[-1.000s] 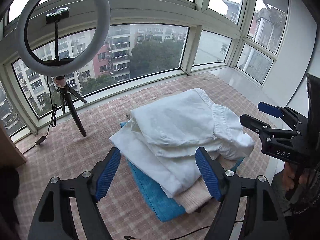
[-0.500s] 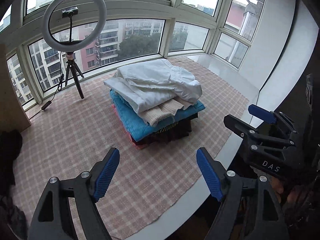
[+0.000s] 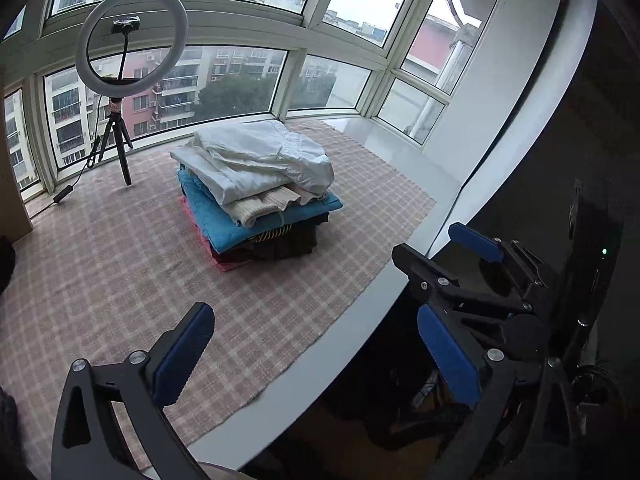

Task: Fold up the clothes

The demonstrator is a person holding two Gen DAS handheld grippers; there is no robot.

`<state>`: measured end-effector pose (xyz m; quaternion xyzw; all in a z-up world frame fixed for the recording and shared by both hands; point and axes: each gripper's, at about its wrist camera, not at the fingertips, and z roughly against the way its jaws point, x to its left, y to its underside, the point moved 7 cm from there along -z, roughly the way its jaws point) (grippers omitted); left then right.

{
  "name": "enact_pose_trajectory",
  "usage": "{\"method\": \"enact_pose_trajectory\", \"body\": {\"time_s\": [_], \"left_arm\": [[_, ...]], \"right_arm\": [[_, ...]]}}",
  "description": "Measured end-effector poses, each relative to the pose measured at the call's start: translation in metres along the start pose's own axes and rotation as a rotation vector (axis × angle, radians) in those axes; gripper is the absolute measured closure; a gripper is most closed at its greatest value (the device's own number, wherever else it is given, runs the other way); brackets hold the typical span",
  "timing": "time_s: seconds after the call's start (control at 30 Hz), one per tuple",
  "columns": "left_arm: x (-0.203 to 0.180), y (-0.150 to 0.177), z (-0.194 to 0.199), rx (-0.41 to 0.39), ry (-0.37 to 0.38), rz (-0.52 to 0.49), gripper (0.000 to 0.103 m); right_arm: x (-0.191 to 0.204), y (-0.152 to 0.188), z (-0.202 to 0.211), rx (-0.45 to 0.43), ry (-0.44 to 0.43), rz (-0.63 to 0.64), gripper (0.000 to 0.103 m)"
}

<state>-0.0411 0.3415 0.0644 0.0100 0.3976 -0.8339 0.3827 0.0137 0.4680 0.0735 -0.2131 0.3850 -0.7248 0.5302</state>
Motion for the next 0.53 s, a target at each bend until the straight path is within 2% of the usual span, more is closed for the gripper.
{"method": "enact_pose_trajectory", "body": {"time_s": [0.13, 0.27, 0.4, 0.53], "left_arm": [[0.000, -0.002, 0.008, -0.033, -0.132, -0.052, 0.001], [-0.002, -0.003, 0.015, -0.076, -0.161, -0.061, 0.001], [0.002, -0.003, 0.009, -0.069, -0.274, -0.104, 0.001], [0.002, -0.001, 0.004, -0.059, -0.270, -0.105, 0.001]], "right_arm": [[0.001, 0.004, 0.002, 0.004, 0.002, 0.008, 0.026], [0.001, 0.006, 0.001, 0.012, 0.004, 0.016, 0.026], [-0.002, 0.006, 0.002, 0.009, 0.007, 0.013, 0.026], [-0.003, 0.004, 0.001, 0.010, 0.008, 0.017, 0.026]]}}
